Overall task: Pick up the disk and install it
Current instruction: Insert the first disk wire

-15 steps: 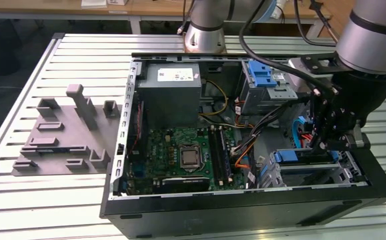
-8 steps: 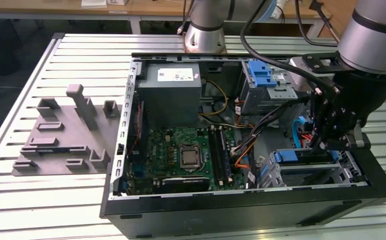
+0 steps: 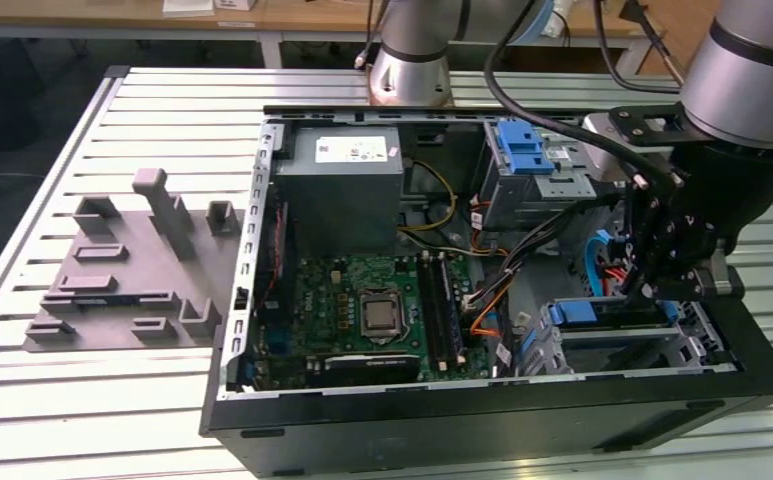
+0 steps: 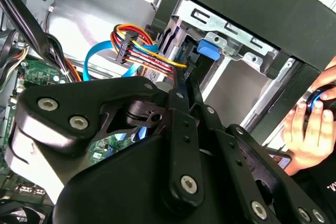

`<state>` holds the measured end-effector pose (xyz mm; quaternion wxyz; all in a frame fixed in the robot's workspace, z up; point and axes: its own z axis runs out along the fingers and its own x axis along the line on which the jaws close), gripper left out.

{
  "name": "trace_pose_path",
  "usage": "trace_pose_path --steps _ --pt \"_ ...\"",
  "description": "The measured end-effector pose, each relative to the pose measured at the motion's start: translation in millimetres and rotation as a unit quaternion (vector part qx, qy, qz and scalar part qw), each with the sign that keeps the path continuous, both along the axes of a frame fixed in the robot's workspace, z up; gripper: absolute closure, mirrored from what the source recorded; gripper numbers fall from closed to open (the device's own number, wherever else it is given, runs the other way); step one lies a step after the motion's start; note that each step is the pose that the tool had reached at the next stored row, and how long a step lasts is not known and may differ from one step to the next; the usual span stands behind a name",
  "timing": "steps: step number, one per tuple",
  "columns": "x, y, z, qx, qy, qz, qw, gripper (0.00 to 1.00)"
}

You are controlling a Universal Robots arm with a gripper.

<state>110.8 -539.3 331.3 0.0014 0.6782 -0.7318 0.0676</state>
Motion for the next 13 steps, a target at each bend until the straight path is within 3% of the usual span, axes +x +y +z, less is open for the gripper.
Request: trace_pose_path --steps 13 --pt "-0.3 0.0 1.1 0.0009 0.0001 -0.002 1.0 0.83"
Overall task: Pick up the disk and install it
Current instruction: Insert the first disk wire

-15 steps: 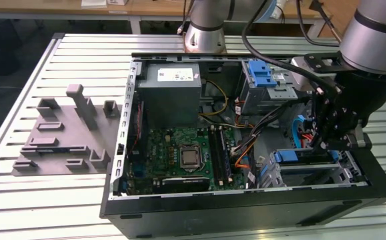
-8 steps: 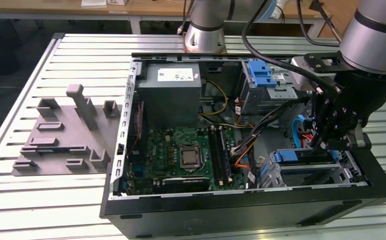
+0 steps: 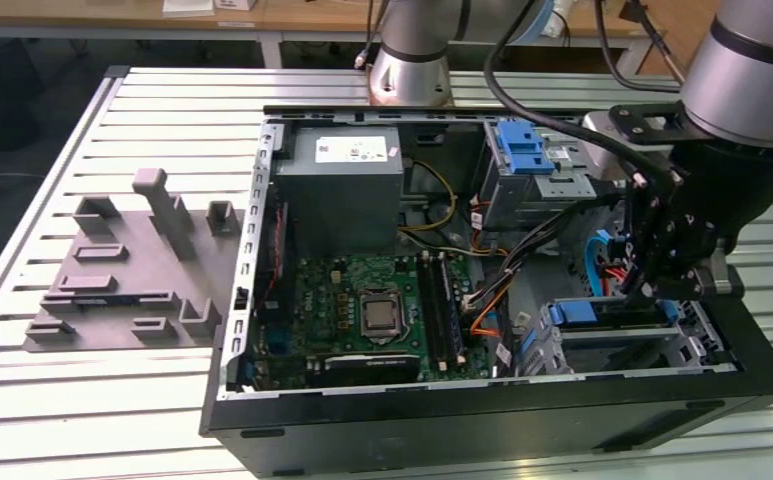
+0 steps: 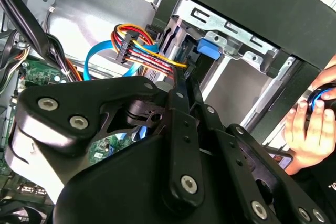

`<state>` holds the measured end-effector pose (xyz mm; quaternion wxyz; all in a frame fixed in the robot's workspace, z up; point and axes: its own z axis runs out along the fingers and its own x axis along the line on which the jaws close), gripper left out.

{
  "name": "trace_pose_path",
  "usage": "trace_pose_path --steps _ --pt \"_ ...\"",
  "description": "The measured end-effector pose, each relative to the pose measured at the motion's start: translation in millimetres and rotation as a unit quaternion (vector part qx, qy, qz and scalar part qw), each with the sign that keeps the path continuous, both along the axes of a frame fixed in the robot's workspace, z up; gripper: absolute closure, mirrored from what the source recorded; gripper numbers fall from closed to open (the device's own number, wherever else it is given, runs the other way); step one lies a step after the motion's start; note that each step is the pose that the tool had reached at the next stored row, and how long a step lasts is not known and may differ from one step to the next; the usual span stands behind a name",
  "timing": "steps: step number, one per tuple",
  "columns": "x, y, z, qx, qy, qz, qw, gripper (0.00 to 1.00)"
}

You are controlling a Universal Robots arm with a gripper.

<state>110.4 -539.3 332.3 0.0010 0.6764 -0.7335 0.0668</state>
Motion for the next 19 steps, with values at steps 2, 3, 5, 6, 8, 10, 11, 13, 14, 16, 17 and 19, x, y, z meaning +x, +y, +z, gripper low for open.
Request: trace_pose_path --steps 2,3,5,6,8,10,11,13,14,16,17,19 --pt "-0.1 0.0 0.1 0.0002 0.0001 0.0 1.0 0.83" --pt "-0.1 0.0 0.2 0.0002 0.0001 0.0 1.0 0.83" --pt "-0.1 0.0 0.3 0.0004 0.0005 -0.001 1.0 0.83" --pt "-0.1 0.0 0.2 0.0003 0.0006 -0.001 1.0 0.83" --pt "0.0 0.2 -0.1 0.0004 0.0008 -0.004 1.0 0.83" --pt "-0.1 0.2 -0.4 0.0003 0.0009 -0.008 1.0 0.83" --pt "-0.1 0.3 -0.5 0.0004 0.001 -0.009 1.0 0.83" --pt "0.0 0.6 -0.8 0.0005 0.0011 -0.011 0.9999 0.83" --pt "0.0 0.6 -0.9 0.0008 0.0013 -0.011 0.9999 0.83" --pt "0.1 0.7 -0.9 0.0022 0.0017 -0.011 0.9999 0.83" --pt "0.2 0.7 -1.0 0.0028 0.0019 -0.011 0.9999 0.83" --pt "0.3 0.7 -1.2 0.004 0.0023 -0.011 0.9999 0.83"
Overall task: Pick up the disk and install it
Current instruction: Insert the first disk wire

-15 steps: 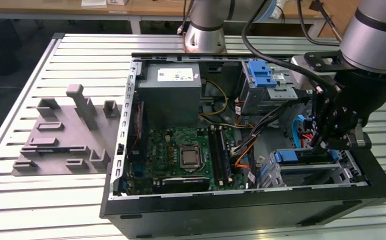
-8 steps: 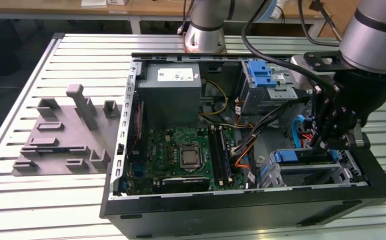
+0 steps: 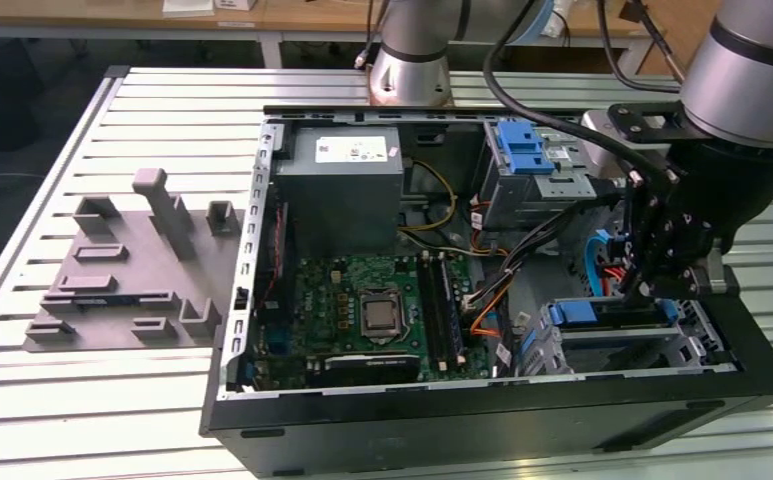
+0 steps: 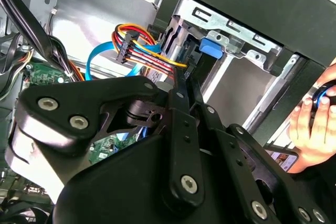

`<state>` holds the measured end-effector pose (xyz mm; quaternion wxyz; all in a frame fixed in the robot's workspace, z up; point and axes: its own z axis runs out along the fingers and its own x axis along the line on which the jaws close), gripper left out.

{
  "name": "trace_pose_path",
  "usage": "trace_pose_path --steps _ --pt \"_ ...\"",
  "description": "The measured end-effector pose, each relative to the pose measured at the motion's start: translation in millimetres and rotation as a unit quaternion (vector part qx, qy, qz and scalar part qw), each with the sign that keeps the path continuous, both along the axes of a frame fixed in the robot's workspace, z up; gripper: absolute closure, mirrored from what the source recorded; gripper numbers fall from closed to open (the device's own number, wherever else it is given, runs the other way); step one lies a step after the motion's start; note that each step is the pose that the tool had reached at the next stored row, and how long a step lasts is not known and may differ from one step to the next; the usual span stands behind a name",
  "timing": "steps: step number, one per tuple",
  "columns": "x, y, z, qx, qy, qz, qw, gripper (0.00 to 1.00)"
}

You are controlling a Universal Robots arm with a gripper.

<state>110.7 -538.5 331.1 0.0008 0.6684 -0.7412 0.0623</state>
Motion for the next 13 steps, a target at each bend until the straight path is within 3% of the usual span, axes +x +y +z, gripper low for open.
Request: trace_pose_path --steps 13 --pt "1.2 -2.0 -0.2 0.0001 0.001 0.009 1.0 0.83"
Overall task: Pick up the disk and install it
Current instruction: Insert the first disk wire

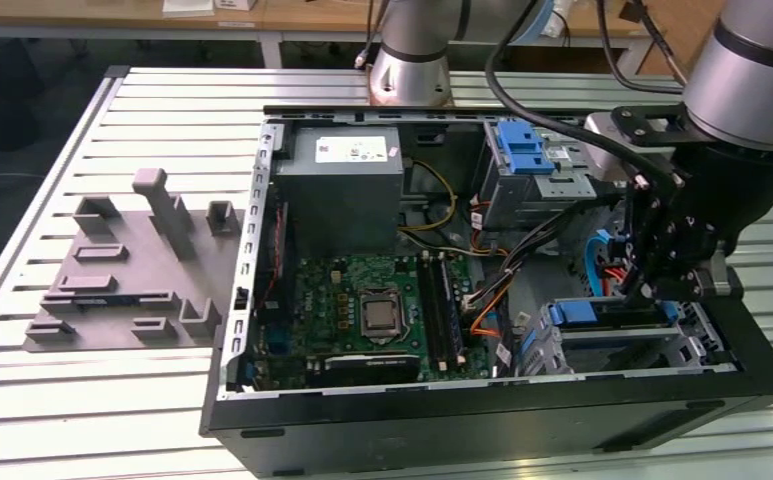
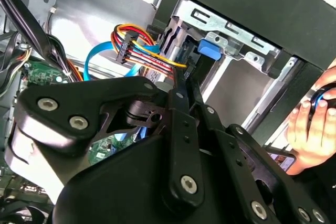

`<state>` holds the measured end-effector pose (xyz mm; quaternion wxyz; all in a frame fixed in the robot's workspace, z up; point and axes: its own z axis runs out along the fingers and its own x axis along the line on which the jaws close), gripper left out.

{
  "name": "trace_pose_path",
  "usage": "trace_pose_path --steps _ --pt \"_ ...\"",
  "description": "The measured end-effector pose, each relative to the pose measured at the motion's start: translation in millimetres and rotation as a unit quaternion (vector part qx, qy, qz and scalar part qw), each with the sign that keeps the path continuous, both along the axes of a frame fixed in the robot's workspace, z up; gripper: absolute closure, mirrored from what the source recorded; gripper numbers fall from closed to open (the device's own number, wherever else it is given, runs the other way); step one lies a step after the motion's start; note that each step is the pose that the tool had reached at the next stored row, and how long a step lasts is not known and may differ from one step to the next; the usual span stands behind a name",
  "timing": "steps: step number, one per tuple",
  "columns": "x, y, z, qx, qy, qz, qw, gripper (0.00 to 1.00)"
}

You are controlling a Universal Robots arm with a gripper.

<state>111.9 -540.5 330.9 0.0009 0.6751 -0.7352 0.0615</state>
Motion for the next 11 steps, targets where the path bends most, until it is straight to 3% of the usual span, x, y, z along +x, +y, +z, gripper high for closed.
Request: trace_pose_path --steps 11 --pt "0.0 -0.7 -2.7 0.0 0.002 0.008 1.0 0.83"
